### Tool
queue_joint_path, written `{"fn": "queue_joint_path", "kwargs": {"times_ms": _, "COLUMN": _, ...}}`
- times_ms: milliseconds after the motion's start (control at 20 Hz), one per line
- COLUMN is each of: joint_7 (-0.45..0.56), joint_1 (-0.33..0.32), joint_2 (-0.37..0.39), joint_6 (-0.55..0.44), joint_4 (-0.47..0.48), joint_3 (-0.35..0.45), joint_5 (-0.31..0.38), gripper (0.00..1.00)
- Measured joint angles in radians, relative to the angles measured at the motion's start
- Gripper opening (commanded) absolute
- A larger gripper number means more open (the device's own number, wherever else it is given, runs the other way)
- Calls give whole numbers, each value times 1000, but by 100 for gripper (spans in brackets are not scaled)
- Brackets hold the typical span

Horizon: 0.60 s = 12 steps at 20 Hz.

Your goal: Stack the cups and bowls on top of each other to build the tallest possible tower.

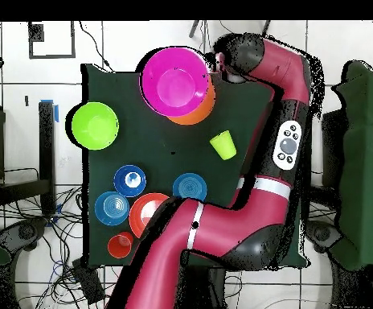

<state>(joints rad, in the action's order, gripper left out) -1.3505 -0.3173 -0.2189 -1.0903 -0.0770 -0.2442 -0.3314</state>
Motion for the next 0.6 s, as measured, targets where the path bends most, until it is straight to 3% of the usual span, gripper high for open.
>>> {"fn": "queue_joint_path", "kwargs": {"times_ms": 600, "joint_7": 140, "joint_1": -70, "joint_2": -18, "joint_6": -23, "joint_4": 54, "joint_3": -323, "joint_5": -356, "gripper": 100}}
